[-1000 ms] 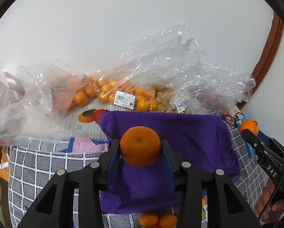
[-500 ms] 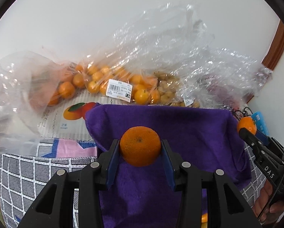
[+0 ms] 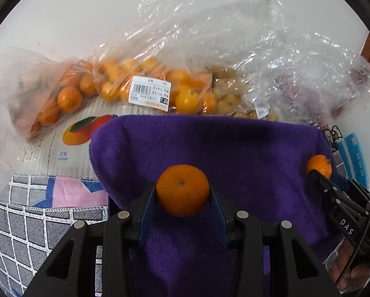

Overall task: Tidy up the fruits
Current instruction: 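Carry the tangerine with the right gripper over the purple towel, then open the right gripper to drop the tangerine on the towel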

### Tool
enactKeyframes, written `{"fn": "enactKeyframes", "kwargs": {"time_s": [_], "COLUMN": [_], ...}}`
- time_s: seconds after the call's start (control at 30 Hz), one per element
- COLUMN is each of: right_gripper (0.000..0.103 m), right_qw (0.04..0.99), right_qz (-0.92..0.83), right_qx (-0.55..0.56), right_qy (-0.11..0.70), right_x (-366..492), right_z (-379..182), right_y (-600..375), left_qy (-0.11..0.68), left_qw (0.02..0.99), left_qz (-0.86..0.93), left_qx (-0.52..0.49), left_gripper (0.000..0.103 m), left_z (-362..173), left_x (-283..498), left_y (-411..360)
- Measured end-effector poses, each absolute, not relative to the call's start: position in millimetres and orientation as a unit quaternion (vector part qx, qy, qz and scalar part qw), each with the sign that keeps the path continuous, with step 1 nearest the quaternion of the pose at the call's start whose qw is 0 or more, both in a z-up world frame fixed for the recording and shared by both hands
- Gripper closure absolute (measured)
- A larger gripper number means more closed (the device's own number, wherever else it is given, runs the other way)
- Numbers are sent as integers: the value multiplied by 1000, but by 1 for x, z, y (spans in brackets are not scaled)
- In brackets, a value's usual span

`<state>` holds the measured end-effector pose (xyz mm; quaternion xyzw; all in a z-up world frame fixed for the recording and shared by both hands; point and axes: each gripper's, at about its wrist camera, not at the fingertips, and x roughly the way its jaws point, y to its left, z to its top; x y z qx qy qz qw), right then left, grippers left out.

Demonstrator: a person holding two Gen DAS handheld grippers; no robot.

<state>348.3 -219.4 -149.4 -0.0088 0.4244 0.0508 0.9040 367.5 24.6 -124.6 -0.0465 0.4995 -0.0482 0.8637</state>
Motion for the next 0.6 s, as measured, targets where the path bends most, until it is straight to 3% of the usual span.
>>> {"fn": "enactKeyframes", "kwargs": {"time_s": [0.6], "right_gripper": [60], "right_qw": [893], "right_qz": [53], "right_qx": [-13], "right_qy": [447], "right_x": [350], "right_z": [-162], "right_y": [-216], "left_qy": [509], "left_qw": [858], "left_qz": [-45], "left_qx": [-41], "left_gripper": [62], "left_z": [-139], "left_x": [374], "left_y": [22]}}
